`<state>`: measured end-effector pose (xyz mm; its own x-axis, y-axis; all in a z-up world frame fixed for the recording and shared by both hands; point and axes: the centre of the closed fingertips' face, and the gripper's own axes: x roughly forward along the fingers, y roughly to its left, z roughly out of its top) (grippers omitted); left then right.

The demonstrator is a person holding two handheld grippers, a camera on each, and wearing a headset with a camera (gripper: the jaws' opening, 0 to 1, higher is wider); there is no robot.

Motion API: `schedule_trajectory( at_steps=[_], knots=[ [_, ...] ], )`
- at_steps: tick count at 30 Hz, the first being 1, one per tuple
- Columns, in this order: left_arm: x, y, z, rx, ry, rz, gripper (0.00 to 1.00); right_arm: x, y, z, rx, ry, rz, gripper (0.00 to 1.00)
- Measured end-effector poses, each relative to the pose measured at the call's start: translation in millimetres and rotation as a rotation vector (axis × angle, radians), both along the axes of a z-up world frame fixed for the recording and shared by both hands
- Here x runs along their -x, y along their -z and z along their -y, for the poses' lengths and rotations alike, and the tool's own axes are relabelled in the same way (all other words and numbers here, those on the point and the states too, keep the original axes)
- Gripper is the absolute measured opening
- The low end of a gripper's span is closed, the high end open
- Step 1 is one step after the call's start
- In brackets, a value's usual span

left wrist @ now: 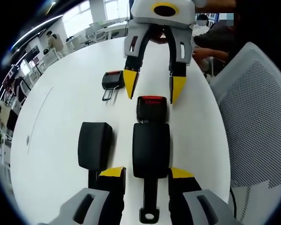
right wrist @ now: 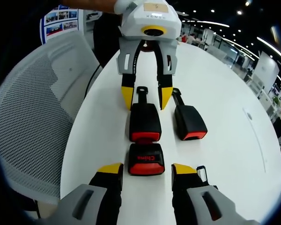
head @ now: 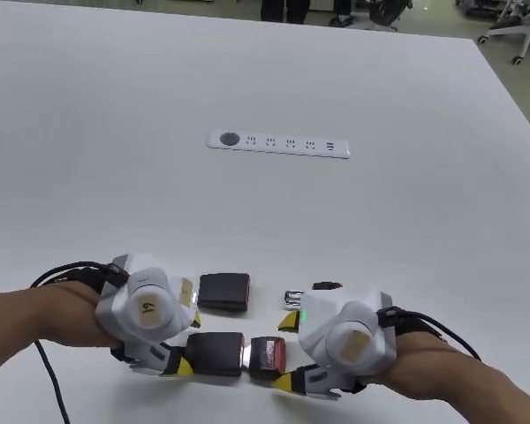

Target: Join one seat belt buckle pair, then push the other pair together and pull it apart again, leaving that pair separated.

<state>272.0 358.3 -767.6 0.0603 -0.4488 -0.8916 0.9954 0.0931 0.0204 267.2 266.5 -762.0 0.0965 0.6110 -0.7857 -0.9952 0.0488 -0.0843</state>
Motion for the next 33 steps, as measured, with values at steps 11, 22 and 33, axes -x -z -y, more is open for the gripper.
schedule_trajectory(
  at_steps=[11,22,33],
  knots=[
    [-6.8,-20.8,-6.4,0.022,-0.045,0.016,0.37,-8.4,-21.9,9.0,-0.010,0.016,0.032,0.42],
    [-26.0,-37.6,-4.5,0.048,-0.087,0.032,0.39,-26.5,-30.3,26.2,-0.006,0.035,0.054,0.46],
    [-45.7,-50.3,2.0,0.068,-0.112,0.055,0.39,-50.4,-31.6,48.0,0.010,0.078,0.069,0.46]
  ],
)
